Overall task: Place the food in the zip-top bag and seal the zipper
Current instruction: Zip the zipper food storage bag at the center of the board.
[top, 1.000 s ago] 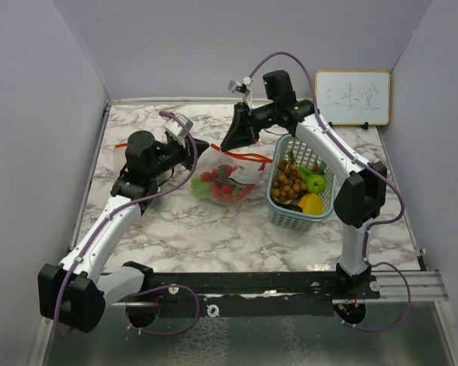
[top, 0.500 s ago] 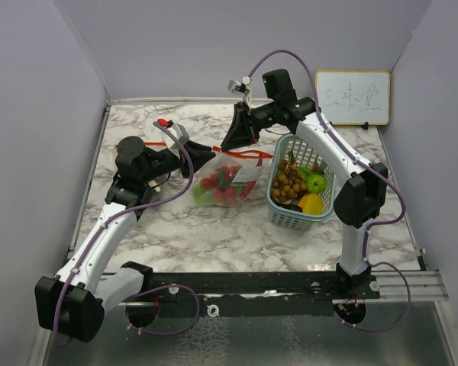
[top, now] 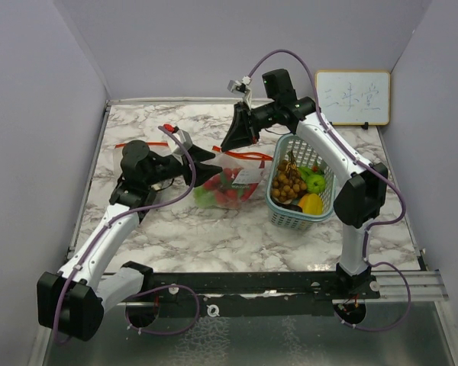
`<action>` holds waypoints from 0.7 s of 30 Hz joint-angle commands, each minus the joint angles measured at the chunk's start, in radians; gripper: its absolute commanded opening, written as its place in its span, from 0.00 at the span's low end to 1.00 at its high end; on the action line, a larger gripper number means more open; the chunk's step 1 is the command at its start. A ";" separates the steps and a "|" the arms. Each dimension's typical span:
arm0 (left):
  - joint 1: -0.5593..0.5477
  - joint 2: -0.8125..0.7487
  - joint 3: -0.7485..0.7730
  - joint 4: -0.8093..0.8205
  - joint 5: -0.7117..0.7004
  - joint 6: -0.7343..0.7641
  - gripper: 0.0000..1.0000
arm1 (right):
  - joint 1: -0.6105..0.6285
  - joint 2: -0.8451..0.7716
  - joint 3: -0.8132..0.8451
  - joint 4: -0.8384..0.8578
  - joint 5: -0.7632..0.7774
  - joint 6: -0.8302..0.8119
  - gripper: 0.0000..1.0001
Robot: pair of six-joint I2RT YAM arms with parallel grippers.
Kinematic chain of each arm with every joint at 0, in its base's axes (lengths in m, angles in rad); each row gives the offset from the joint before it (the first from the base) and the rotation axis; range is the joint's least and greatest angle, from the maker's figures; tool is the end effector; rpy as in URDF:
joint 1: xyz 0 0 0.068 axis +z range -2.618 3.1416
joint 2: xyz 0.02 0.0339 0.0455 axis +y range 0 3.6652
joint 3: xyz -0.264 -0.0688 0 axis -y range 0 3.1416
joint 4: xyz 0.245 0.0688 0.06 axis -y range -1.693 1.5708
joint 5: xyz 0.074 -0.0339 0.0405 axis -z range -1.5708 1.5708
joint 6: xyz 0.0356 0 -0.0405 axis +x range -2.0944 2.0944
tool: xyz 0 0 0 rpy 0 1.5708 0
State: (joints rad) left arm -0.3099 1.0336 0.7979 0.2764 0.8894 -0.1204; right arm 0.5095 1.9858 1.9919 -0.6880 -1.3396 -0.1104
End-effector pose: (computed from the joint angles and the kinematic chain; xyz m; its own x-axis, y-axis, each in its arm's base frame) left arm 0.2139 -0.0975 0.3454 -0.0734 -0.0559 -0.9957 0.9291 0.3591 -0.0886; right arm 0.3627 0.2423 0.3648 -0.4619 -0.2870 -0.8392 -0.8274 -0.2014 0.5242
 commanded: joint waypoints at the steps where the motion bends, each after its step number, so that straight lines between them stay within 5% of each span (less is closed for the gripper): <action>1: -0.006 0.038 -0.017 0.064 -0.064 0.015 0.54 | 0.004 -0.035 0.016 0.007 -0.037 -0.006 0.02; 21: 0.001 -0.001 0.049 0.002 -0.194 0.129 0.59 | 0.004 -0.059 -0.029 -0.005 -0.045 -0.030 0.02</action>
State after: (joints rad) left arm -0.3115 1.0233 0.8230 0.2703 0.7395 -0.0200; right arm 0.5091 1.9781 1.9724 -0.6888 -1.3415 -0.1284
